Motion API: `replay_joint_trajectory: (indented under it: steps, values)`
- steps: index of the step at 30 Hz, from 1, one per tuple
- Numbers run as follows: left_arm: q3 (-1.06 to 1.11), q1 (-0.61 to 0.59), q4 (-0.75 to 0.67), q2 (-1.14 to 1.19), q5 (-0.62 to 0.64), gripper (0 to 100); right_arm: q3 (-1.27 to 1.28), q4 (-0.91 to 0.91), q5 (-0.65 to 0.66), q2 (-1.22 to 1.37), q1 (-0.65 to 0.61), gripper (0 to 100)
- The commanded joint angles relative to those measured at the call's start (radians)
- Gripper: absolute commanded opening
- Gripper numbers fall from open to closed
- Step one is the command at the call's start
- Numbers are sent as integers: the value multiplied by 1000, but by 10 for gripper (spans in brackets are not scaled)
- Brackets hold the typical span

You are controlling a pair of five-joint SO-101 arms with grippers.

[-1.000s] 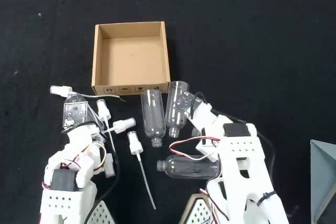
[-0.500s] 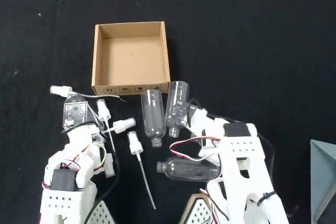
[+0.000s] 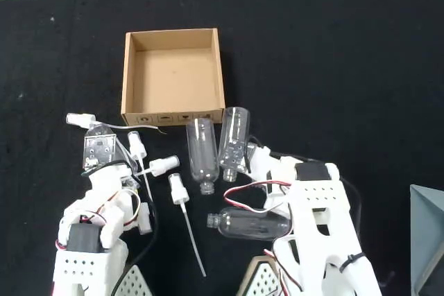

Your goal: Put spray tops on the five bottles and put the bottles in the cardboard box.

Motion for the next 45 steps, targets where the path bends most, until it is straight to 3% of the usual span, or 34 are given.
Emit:
replay_joint_trajectory:
  steps: [1, 12, 20, 29, 37, 45]
  values:
    - [24, -7, 6, -5, -9, 33, -19, 5, 14, 5, -20, 293]
    - [24, -7, 6, -5, -9, 33, -18, 5, 48, 2, -18, 292]
    - [24, -7, 6, -5, -9, 33, -19, 5, 48, 1, -18, 132]
    - [24, -7, 6, -5, -9, 33, -24, 5, 48, -1, -18, 74]
    - [24, -7, 6, -5, -9, 33, -47, 23, 43, -1, -15, 56]
    - [24, -7, 6, -5, -9, 33, -174, 169, 3, -2, -17, 56]
